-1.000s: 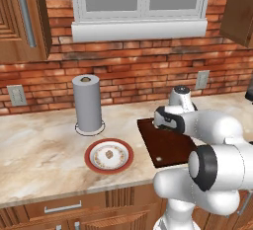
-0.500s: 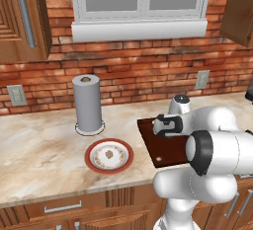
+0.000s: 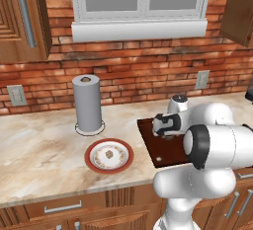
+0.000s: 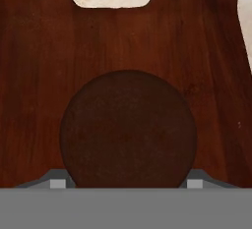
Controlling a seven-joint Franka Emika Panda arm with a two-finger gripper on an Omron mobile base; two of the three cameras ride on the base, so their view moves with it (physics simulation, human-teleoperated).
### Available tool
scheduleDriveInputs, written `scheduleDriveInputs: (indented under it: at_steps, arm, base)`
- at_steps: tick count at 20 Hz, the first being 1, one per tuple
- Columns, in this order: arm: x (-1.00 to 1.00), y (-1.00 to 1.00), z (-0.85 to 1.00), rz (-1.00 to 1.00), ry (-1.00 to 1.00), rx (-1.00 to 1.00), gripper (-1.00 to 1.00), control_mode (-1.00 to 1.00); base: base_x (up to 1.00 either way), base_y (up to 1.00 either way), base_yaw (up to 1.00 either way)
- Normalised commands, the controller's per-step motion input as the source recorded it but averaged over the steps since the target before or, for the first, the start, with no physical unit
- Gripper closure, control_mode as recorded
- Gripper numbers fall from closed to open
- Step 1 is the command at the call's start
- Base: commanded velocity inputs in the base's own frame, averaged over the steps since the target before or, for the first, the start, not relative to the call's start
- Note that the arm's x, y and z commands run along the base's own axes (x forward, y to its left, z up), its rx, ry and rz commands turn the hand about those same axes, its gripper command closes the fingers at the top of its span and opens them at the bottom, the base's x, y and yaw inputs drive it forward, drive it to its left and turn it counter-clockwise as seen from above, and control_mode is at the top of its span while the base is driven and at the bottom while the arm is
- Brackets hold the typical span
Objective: Move the dessert items from the plates to the tray.
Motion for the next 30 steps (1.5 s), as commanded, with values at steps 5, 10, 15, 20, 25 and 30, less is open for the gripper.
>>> scheduleDriveInputs:
  at_steps: [5, 10, 15, 20, 25, 30]
  arm:
    - [0.0, 0.0, 0.0, 0.0, 0.01, 0.0, -1.0, -1.0]
    - [-0.01, 0.0, 0.03, 0.0, -0.01, 0.0, -1.0, -1.0]
    - [-0.13, 0.0, 0.22, 0.0, -0.01, 0.0, -1.0, -1.0]
    - [-0.32, 0.0, 0.47, 0.0, -0.04, 0.01, -1.0, -1.0]
    - [-0.15, 0.03, 0.44, 0.0, 0.0, 0.01, -1.0, -1.0]
    - [-0.08, 0.25, 0.29, 0.0, -0.02, 0.03, -1.0, -1.0]
  base:
    - [0.0, 0.0, 0.0]
    - [0.0, 0.0, 0.0]
    - [0.0, 0.0, 0.0]
    - [0.0, 0.0, 0.0]
    - [0.0, 0.0, 0.0]
    - [0.0, 0.0, 0.0]
